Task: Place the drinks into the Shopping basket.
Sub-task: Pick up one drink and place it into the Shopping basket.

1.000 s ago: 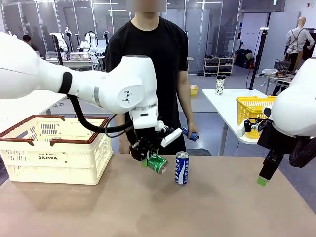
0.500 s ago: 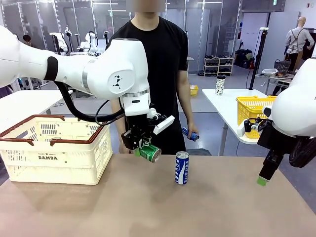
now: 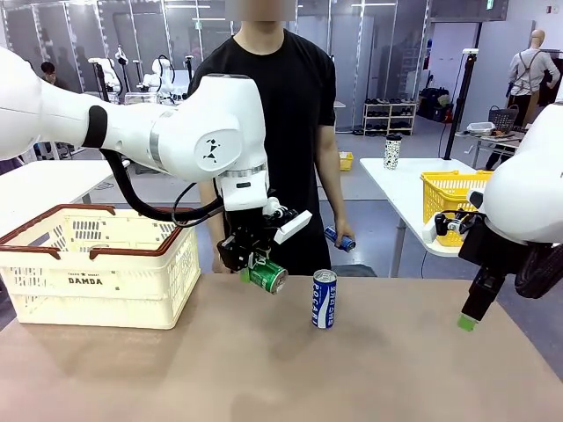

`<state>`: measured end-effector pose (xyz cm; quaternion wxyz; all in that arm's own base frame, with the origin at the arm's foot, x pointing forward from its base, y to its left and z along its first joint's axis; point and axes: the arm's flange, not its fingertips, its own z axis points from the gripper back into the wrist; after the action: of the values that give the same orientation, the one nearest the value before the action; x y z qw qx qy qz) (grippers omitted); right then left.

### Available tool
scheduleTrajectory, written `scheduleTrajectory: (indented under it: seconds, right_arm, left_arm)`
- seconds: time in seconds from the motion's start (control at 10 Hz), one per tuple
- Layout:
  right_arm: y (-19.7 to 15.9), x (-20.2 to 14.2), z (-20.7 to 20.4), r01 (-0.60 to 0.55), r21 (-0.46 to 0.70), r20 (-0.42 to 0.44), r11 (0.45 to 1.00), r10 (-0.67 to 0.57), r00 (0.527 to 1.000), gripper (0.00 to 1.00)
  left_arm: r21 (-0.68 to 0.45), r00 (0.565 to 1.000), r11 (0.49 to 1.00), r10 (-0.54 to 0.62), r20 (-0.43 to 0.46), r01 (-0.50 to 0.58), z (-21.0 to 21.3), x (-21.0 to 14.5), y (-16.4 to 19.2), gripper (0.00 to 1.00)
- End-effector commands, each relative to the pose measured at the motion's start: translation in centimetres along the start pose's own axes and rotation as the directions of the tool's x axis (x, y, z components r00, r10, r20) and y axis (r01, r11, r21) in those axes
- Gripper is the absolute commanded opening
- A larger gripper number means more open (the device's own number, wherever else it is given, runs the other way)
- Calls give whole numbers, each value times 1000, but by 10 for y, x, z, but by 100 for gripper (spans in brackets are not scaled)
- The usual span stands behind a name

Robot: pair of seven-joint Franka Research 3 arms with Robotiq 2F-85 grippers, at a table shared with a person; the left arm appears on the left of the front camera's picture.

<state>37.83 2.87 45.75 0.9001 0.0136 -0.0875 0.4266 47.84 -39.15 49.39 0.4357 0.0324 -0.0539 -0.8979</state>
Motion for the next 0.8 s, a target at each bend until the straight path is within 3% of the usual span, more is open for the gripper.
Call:
scheduleTrajectory:
  seconds: [0.0,0.4,0.7]
  right_arm:
    - [0,-2,0,2,0,0,1000,-2,1000,100]
    - [0,-2,0,2,0,0,1000,-2,1000,100]
    - [0,-2,0,2,0,0,1000,-2,1000,100]
  left_arm:
    - [1,1000,1000,0,0,0,1,0,0,58]
    - [131,983,975,174,49,-179,43,-61,-1,58]
    - [197,923,901,378,76,-386,74,-133,-20,58]
